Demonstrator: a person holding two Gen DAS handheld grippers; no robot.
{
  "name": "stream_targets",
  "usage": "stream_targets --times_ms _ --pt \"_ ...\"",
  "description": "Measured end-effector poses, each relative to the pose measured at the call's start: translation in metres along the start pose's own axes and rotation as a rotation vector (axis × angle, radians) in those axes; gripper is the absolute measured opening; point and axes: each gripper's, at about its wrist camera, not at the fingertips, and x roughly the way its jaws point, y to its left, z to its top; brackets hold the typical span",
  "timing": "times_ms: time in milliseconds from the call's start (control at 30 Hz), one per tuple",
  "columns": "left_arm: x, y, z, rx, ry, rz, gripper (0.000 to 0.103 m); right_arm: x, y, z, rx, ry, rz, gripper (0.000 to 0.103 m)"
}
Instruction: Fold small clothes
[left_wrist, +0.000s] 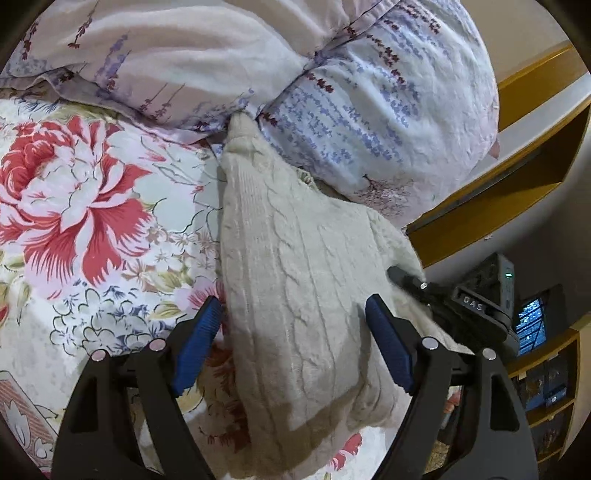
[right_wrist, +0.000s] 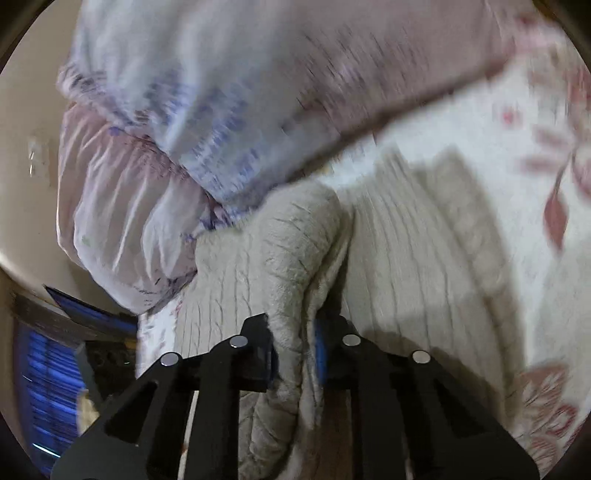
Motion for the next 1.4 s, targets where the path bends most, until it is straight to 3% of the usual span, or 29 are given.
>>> stream_targets --times_ms 100,167,267,500,633,667,733,767,833,967,1267,1333,1367,1400 --pt "-0.011 0.0 -0.003 0.017 -0.014 -0.02 0.082 -0.035 0.024 0.002 -0.138 -0.15 -0.037 0.015" --pt "-0.012 -0.003 -0.004 0.032 -0.014 -0.026 0.082 -0.05 0.025 0.002 -0.182 -0.195 -0.088 0.015" --pt "-0.008 -0.007 -0.005 0.054 0.0 -0.029 0.082 -0.053 0.009 0.001 -0.171 -0.18 -0.187 0.015" --pt "-0.006 -0.015 -0.01 0.109 0.032 -0.047 0.08 -0.065 -0.012 -0.004 -0.131 -0.234 -0.172 0.015" --pt "-0.003 -0.018 -0.011 0.123 0.053 -0.049 0.08 -0.039 -0.048 -0.003 -0.063 -0.114 -0.286 0.017" --pt "-0.002 -0.018 -0.011 0.118 0.063 -0.047 0.08 -0.035 -0.058 -0.005 -0.028 -0.087 -0.287 0.023" --pt "-0.002 -0.019 -0.011 0.108 0.079 -0.051 0.08 -0.046 -0.064 -0.008 0.015 -0.127 -0.285 0.039" --pt "-0.003 -0.019 -0.011 0.102 0.086 -0.053 0.08 -0.057 -0.065 -0.01 0.025 -0.158 -0.294 0.041" --pt "-0.007 -0.019 -0.011 0.081 0.096 -0.053 0.08 -0.078 -0.065 -0.015 0.046 -0.204 -0.257 0.052" --pt "-0.016 -0.02 -0.015 0.042 0.117 -0.07 0.08 -0.111 -0.066 -0.031 0.091 -0.194 -0.137 0.053" --pt "-0.022 -0.023 -0.034 0.03 0.166 -0.052 0.07 -0.122 -0.034 -0.07 -0.003 -0.122 -0.061 0.053" --pt "-0.019 -0.021 -0.038 0.02 0.173 -0.04 0.062 -0.117 -0.028 -0.075 -0.051 -0.111 -0.093 0.046" --pt "-0.018 -0.021 -0.039 0.015 0.176 -0.037 0.057 -0.112 -0.027 -0.077 -0.071 -0.095 -0.126 0.035" --pt "-0.014 -0.021 -0.042 0.014 0.187 -0.037 0.043 -0.107 -0.026 -0.078 -0.084 -0.076 -0.155 0.01"
